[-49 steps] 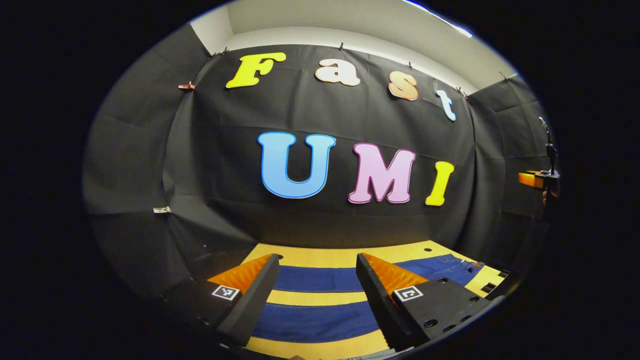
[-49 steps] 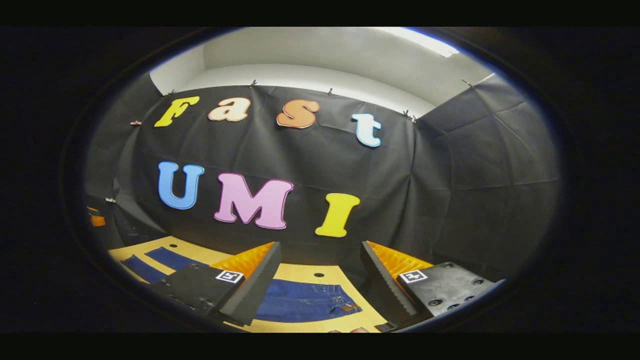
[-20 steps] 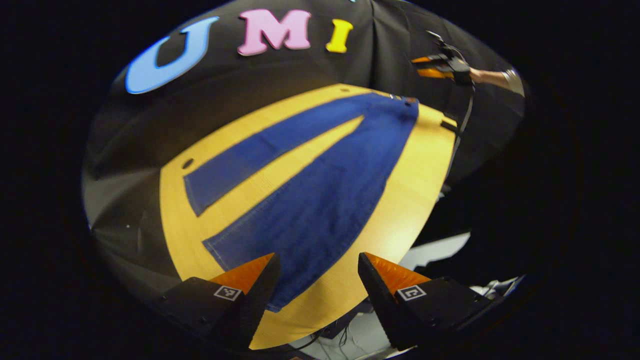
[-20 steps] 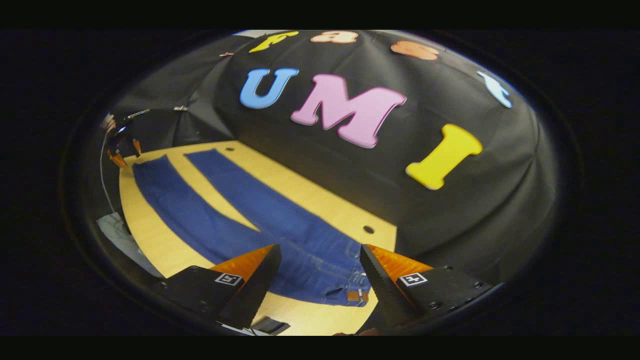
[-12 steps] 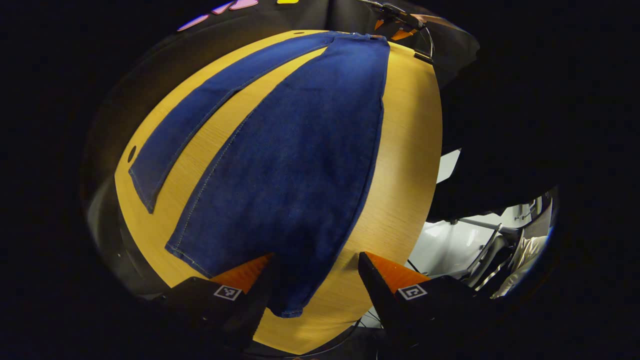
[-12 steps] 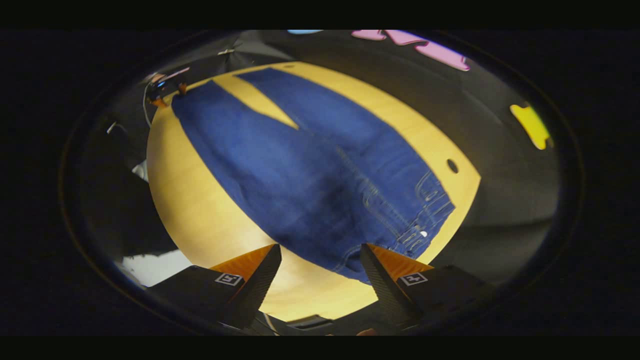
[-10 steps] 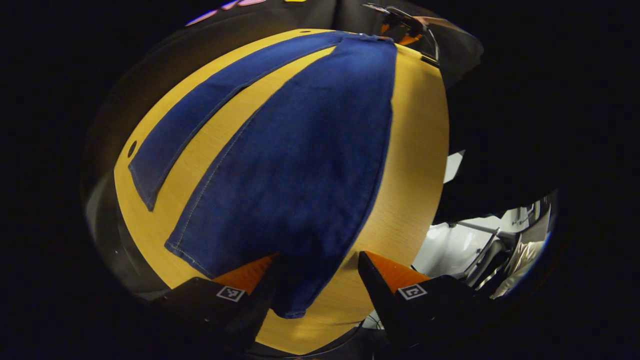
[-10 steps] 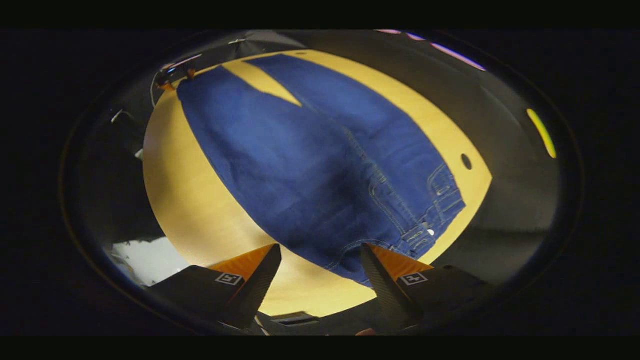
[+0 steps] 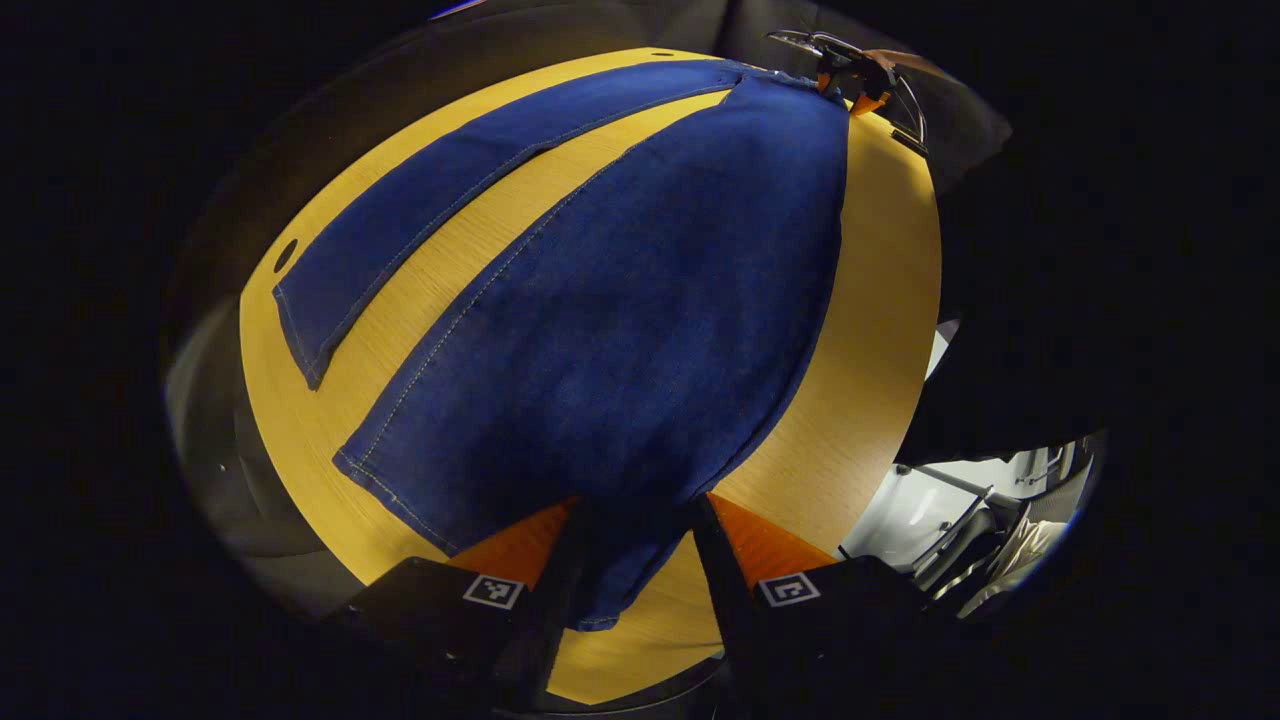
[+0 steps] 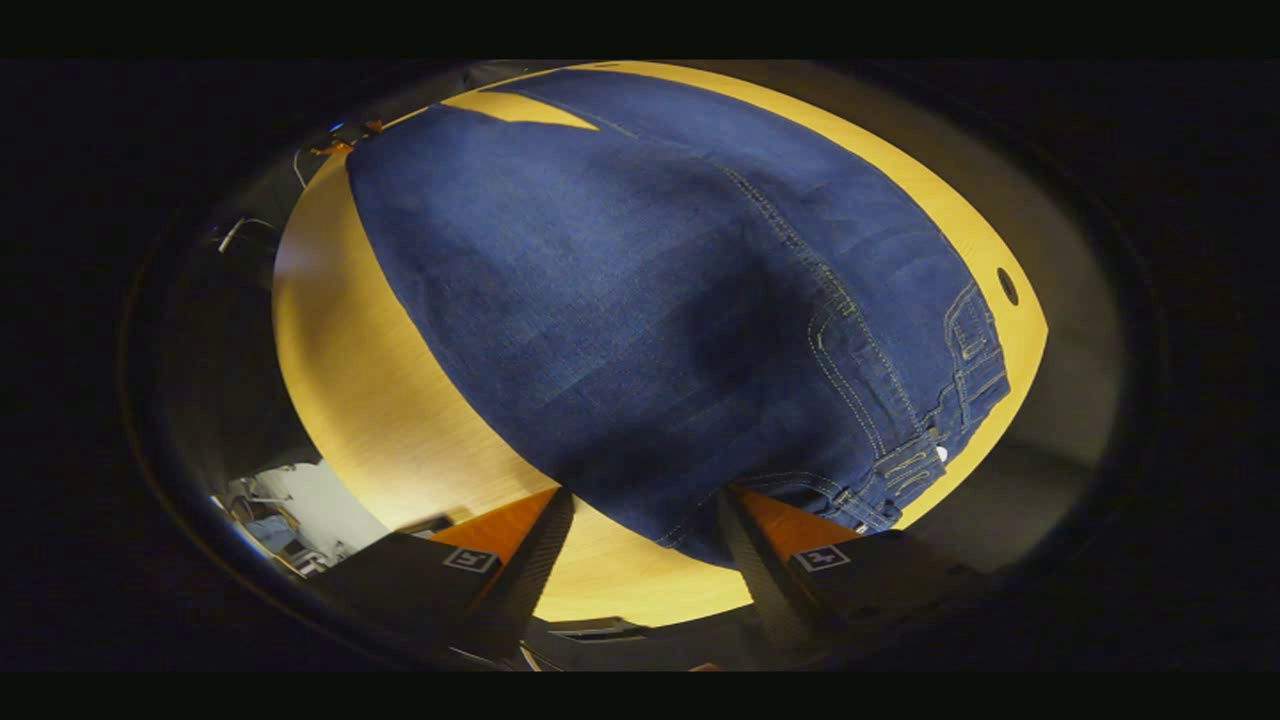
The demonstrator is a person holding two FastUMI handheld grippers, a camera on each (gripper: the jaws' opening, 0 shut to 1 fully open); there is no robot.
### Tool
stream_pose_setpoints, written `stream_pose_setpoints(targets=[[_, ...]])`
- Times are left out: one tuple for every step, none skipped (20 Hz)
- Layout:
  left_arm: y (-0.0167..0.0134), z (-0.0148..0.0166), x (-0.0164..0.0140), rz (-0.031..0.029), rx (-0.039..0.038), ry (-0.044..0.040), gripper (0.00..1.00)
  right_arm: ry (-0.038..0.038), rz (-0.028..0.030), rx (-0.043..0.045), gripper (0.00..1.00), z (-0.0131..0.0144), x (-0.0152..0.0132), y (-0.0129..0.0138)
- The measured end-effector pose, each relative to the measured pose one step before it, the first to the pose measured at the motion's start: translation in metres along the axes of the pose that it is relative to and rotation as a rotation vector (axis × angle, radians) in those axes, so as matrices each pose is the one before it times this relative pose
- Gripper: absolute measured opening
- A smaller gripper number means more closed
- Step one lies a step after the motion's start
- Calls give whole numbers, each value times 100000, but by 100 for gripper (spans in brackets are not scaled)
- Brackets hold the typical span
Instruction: Grasp the waist and the cuffs of the jeans and fold them to make the two legs overlap; first hold the waist and fold one-third of the jeans toward the cuffs, then hold the cuffs and fold the remaining one-third in the same direction to finish folding.
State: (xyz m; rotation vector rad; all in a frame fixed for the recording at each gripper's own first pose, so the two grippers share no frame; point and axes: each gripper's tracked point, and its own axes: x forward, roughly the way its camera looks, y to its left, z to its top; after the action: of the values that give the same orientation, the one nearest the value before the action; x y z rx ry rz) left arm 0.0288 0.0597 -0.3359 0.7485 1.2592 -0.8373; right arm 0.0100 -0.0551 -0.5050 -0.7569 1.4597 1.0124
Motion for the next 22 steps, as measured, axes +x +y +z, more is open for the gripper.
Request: stream_pose_setpoints(targets=[[-3,-2,68,209,-606,-276,71,1490,-387,-1685,90,-173,54,360],[-30,115,-23,6,-15,-92,71,-351,-55,-712,91,-169,105,93],[14,67,10,110,347,310,71,-252,398,-459,84,-80,-71,-60],[5,-135,50,-24,218,353,71,-365,192,-43,92,4,175,-30],[-63,-9,-8,104,-207,606,71,171,-231,306,91,8,-89,-157],[83,-44,-70,572,-640,-118,71,1279,-252,2804,92,-248,147,-102],[89,68,-31,502,-2181,-298,67,-617,342,4936,89,592,-19,-117],[672,518,28,2372,-2816,-1607,64,-3205,-5668,7969,63,912,-208,-1747],[538,648,-559,1139,-4017,-1047,47,-1223,-993,7274,38,51,228,-540],[63,623,271,-528,-3913,338,30,-2445,-672,4924,13,90,-126,-270],[-65,231,-264,-1162,-4218,1827,13,-1655,-987,5228,8,-457,310,-71],[-121,129,-10,-822,-5434,1209,7,-1931,-147,5398,5,49,60,-7],[99,233,-174,-485,-4389,977,7,-1992,-760,4115,5,315,-198,-140],[353,437,-91,325,-2294,-1039,7,-3242,-919,4074,5,375,-536,-153],[915,668,-598,2481,-1074,-4245,6,-3548,-529,2611,0,609,-713,18],[558,1015,-720,1555,-2526,-2649,6,-4050,-703,2017,5,765,-778,-66],[461,1427,-955,819,-3318,-3505,6,-3791,-620,2098,5,896,-929,-115],[208,1465,-1109,174,-2824,-4045,6,-5024,-1460,1112,5,1187,-849,-457],[366,1767,-1134,350,-1505,-3969,6,-3931,-2143,1402,8,1378,-1010,-370],[883,1763,-884,835,-1232,-3978,6,-3733,-2441,1105,5,1574,-1333,-461],[1385,2445,-467,1694,-1947,-4254,6,-5859,-2736,1265,0,2544,-1249,-759],[1337,1848,-105,1596,-2565,-2366,6,-4857,-1828,1168,5,2181,-620,-764]])
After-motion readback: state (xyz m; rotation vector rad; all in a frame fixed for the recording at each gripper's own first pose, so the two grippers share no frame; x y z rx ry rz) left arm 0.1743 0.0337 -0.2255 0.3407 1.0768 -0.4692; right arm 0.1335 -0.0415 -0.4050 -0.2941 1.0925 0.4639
